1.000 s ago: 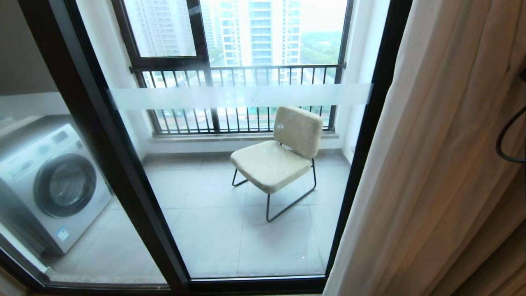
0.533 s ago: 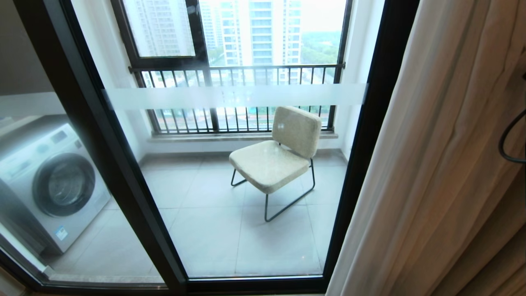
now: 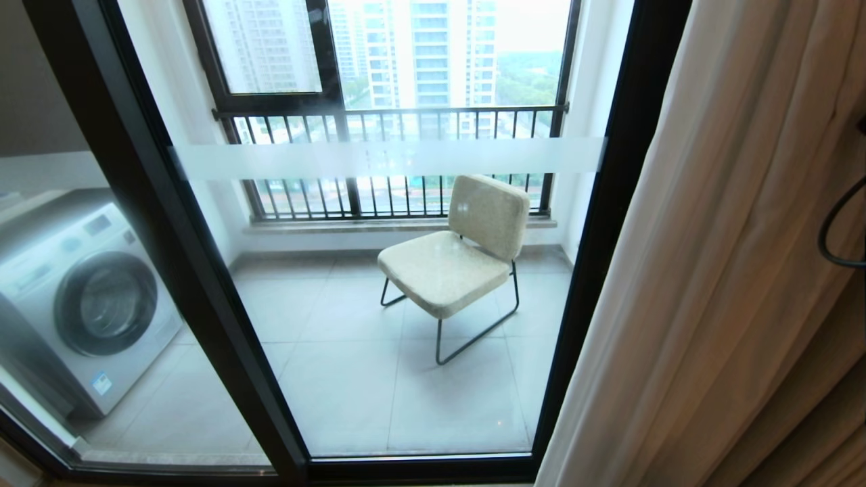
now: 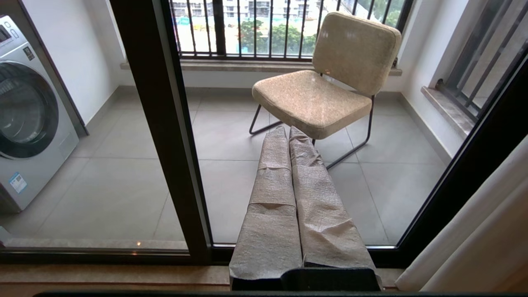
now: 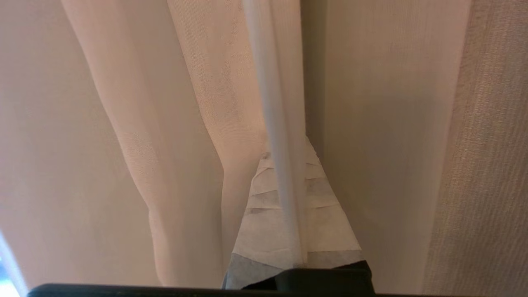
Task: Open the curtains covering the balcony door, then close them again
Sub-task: Pull the inner curtains open on both sides
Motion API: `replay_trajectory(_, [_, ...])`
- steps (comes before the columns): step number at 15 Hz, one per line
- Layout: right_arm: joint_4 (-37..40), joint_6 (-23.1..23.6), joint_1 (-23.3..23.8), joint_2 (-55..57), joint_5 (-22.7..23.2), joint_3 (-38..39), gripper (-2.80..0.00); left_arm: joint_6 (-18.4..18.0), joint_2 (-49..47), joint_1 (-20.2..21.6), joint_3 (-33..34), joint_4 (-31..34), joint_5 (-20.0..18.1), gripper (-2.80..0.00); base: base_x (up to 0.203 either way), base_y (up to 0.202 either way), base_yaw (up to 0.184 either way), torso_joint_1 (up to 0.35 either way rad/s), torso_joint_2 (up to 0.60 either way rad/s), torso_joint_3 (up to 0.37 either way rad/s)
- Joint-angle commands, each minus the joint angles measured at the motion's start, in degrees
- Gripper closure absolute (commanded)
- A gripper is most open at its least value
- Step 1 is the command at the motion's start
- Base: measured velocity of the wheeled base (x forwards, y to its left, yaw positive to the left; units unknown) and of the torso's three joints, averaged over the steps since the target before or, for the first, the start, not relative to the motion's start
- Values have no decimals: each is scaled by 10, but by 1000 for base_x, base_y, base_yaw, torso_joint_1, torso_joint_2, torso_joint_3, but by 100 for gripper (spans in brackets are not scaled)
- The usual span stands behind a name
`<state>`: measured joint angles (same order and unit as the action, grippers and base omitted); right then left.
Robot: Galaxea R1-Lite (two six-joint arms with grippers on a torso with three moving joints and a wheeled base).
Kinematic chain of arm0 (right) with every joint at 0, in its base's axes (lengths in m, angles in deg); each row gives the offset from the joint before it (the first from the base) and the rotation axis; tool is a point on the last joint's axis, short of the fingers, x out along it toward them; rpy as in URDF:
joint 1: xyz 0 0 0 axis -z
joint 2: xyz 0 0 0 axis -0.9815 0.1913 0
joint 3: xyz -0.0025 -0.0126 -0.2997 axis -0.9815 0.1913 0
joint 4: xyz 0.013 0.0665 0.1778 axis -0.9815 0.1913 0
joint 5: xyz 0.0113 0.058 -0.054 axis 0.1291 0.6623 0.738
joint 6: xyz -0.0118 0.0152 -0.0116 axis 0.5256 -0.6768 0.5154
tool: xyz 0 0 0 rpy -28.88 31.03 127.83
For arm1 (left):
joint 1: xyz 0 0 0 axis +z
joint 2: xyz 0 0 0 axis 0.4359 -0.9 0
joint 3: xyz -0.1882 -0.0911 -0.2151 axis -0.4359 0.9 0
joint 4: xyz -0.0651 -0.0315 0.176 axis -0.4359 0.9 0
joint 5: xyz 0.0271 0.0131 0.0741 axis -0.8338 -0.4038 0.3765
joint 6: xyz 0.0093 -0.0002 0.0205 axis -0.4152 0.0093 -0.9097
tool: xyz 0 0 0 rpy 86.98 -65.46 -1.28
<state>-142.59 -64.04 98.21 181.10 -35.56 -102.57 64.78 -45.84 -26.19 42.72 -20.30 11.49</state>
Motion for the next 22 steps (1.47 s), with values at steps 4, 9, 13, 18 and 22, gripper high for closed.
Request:
replay_trajectory(4, [-2, -2, 68, 9, 2, -8, 0, 0, 0, 0, 0, 0, 0, 0, 0, 0, 0, 0, 0, 0])
replay_trajectory(9, [0, -17, 178, 31, 4, -16, 0, 0, 0, 0, 0, 0, 0, 0, 0, 0, 0, 0, 0, 0])
replay_trajectory(13, [-7, -18, 261, 56, 4, -26, 0, 1, 0, 0, 0, 0, 0, 0, 0, 0, 0, 0, 0, 0])
replay_trajectory(18, [-11, -17, 339, 83, 4, -45, 0, 0, 0, 0, 0, 0, 0, 0, 0, 0, 0, 0, 0, 0])
replay_trajectory(22, [-17, -14, 341, 66, 12, -42, 0, 1, 0, 0, 0, 0, 0, 0, 0, 0, 0, 0, 0, 0])
